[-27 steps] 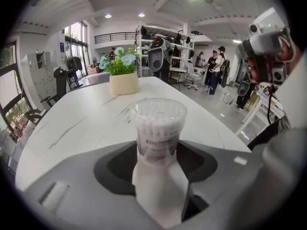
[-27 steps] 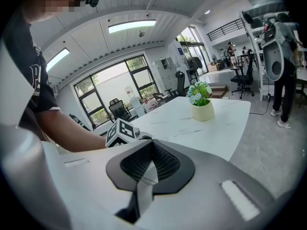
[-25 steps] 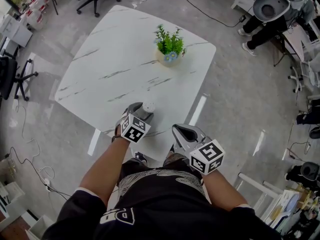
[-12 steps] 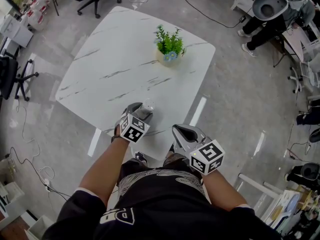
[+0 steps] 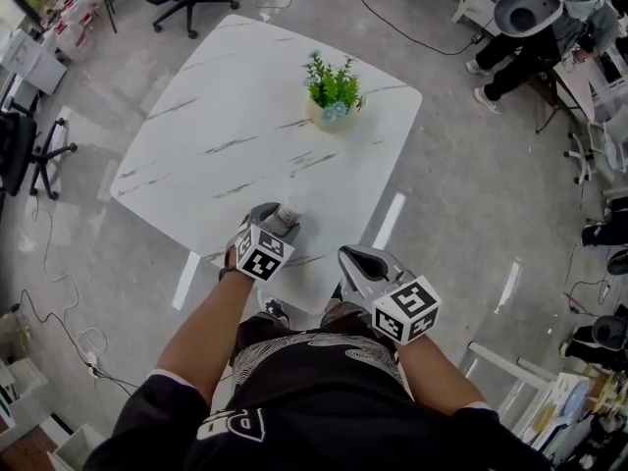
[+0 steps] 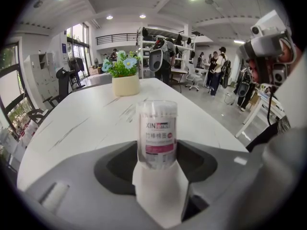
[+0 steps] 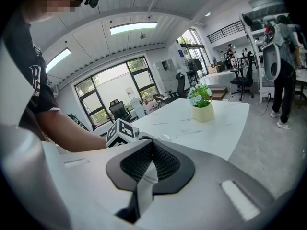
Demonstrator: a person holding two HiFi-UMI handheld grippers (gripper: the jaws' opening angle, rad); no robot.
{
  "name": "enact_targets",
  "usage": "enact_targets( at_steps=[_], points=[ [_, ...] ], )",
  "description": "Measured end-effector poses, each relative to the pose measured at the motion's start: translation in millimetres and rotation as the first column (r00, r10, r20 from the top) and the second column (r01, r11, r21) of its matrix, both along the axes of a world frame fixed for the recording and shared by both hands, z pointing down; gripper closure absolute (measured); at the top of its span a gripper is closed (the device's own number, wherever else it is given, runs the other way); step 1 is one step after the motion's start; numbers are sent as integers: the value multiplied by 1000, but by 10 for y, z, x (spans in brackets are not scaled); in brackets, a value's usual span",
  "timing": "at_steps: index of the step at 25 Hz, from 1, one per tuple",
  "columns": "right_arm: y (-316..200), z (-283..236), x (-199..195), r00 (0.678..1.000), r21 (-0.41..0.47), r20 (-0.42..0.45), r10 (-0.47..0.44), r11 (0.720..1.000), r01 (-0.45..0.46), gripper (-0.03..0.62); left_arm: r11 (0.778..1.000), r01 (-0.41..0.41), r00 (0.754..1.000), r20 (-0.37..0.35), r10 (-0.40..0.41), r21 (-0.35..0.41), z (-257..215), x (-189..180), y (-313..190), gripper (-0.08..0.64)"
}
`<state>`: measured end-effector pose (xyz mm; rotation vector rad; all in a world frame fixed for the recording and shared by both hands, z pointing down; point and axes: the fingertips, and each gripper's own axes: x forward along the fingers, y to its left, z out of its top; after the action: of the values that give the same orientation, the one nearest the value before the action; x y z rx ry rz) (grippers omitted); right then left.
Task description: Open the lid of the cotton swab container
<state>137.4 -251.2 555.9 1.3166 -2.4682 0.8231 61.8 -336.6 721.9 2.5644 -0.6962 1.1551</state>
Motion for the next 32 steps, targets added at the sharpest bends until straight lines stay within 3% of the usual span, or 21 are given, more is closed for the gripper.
enact_targets(
  at_steps=[9,18,32],
  points=[
    [29,-90,43,1000,23,-8,16,1000,-15,592,1000,9,999,-38,-9,9,-118,36,21,258],
    [-25,-342,100,999,84,-27,27,996,-25,592,997,35,989,-142,-25,70,-608,28,-25,258],
    [-48,-1007,-156,999,229,-28,-30,973,36,592,972,142,935,-346,-70,187,-1556,-289,-27,258]
  ],
)
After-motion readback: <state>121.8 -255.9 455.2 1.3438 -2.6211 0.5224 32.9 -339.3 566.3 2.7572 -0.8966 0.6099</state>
